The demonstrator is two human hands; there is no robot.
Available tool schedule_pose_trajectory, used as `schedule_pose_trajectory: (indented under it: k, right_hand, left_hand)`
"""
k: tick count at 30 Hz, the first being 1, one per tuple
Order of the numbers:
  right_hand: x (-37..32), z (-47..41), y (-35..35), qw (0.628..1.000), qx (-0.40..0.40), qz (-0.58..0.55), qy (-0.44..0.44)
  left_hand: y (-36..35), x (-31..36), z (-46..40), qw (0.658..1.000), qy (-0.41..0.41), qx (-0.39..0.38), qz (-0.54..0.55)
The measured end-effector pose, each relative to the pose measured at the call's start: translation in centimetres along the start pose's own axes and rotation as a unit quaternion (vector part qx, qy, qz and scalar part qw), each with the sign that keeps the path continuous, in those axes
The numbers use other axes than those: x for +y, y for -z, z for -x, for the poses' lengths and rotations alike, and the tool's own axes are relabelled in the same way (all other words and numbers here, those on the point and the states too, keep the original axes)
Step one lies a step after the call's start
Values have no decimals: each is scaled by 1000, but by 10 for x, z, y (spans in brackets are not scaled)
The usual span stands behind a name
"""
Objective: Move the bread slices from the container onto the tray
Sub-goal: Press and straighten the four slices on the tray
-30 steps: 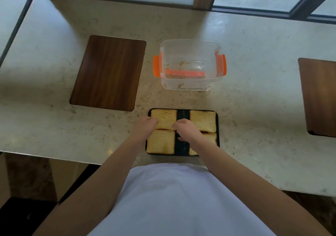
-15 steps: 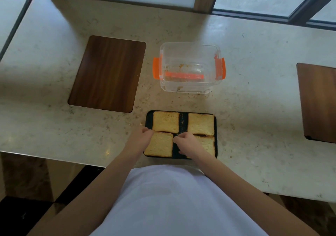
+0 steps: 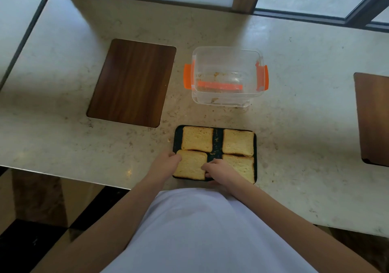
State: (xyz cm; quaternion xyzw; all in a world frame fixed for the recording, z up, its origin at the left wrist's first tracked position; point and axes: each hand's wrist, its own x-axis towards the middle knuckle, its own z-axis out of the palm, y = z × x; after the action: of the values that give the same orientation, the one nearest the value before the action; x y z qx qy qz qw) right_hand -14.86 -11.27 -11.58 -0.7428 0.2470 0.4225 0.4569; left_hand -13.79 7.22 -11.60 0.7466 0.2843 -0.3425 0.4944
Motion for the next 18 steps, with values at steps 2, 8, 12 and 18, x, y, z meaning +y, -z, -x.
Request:
schedule_pose_trajectory:
  k: [2, 8, 12, 18]
  right_hand:
    - [5, -1, 3, 1000, 2, 8, -5]
    - [14, -3, 14, 999, 13, 25, -22]
    - [18, -10, 47, 996, 80, -34, 10]
    - [22, -17, 107, 969, 247, 18, 22]
  left_hand:
    - [-4, 2, 0, 1000, -3, -10, -6]
    - [-12, 0, -4, 999, -32, -8, -44]
    - [-21, 19, -5, 996, -75, 4, -40]
    - [-81, 80, -8, 992, -57, -103, -42]
